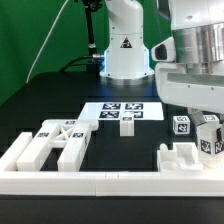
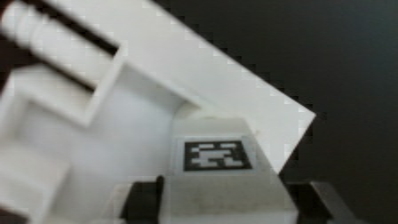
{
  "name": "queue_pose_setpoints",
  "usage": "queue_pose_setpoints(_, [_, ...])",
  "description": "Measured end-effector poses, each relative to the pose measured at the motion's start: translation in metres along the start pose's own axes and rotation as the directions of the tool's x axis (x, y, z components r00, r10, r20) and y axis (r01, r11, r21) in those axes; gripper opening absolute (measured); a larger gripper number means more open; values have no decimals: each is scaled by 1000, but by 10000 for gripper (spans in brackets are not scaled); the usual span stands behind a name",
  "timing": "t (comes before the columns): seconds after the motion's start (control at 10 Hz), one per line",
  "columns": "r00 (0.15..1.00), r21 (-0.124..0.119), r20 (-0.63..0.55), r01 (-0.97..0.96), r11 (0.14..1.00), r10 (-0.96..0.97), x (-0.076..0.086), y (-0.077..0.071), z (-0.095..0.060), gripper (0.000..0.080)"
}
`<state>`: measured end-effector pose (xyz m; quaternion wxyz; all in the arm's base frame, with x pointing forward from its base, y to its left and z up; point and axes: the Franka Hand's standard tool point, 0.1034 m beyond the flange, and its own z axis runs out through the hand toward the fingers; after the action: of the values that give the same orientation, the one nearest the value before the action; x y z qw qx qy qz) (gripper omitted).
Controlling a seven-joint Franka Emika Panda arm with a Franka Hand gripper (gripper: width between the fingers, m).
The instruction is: Assemble chair
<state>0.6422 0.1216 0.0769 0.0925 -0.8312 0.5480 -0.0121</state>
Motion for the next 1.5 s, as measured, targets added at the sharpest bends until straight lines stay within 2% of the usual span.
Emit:
queue_pose_setpoints(0.2, [996, 6, 8, -89, 996, 89, 1, 0, 0, 294])
queue_pose_setpoints(0.3, [998, 6, 8, -58, 998, 58, 0, 0, 0, 294])
queue_pose_setpoints(0.4, [999, 10, 4, 36, 999, -36, 2, 0, 0, 470])
queue_pose_setpoints(0.5, [982, 21, -11, 190, 982, -189, 6, -1, 0, 470])
queue_pose_setpoints(0.6, [943, 23, -22, 333, 943, -333, 4, -4, -1, 614])
queue_pose_setpoints(0.7, [878, 15, -28, 478, 878, -478, 0, -5, -1, 639])
queue_pose_setpoints(0.9, [807, 10, -30, 590, 807, -589, 0, -5, -1, 648])
queue_pose_setpoints(1.1, [688, 2, -32, 725, 688, -725, 1, -4, 0, 648])
queue_pose_setpoints(1.3, [285, -68, -38, 955, 287, -958, 8, -7, 5, 648])
queue_pose_setpoints(1.4, [336, -60, -40, 939, 338, -941, 7, -7, 5, 648])
queue_pose_setpoints(1.5, [354, -59, -41, 933, 356, -934, 7, -6, 6, 530])
